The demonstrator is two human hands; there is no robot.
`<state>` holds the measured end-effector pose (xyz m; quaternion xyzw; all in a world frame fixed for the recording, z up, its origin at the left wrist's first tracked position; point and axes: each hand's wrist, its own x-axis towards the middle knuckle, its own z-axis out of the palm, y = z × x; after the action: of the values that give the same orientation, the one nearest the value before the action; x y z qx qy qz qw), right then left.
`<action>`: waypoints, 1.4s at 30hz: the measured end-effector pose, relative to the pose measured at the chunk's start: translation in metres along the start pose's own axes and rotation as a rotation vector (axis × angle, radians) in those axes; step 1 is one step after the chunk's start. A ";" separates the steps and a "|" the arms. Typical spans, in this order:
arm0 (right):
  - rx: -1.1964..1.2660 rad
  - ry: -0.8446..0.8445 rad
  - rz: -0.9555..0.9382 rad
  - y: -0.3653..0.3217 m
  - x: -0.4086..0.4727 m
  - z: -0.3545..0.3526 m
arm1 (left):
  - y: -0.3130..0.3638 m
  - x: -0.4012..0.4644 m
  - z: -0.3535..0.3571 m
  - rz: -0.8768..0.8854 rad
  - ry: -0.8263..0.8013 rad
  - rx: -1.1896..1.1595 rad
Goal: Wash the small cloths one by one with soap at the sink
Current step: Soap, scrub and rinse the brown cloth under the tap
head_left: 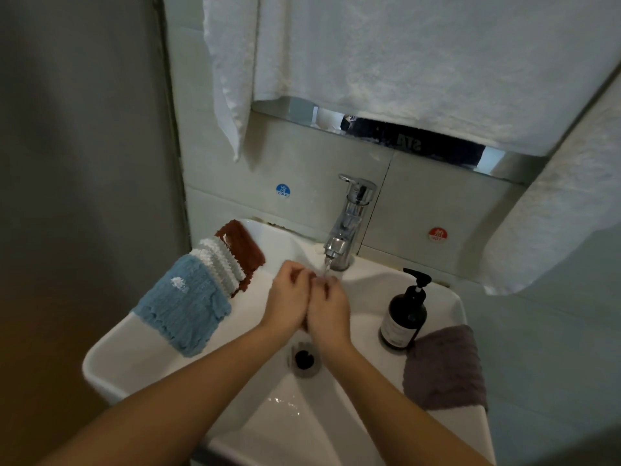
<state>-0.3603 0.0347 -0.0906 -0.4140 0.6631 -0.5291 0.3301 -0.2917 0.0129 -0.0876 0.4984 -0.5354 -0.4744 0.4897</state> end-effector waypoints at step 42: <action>0.187 -0.085 0.138 0.010 0.011 0.005 | 0.014 -0.032 0.008 0.108 0.058 0.370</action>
<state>-0.3629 0.0238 -0.1017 -0.3567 0.6233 -0.5466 0.4306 -0.3002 0.0453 -0.0758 0.5642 -0.6249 -0.3264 0.4297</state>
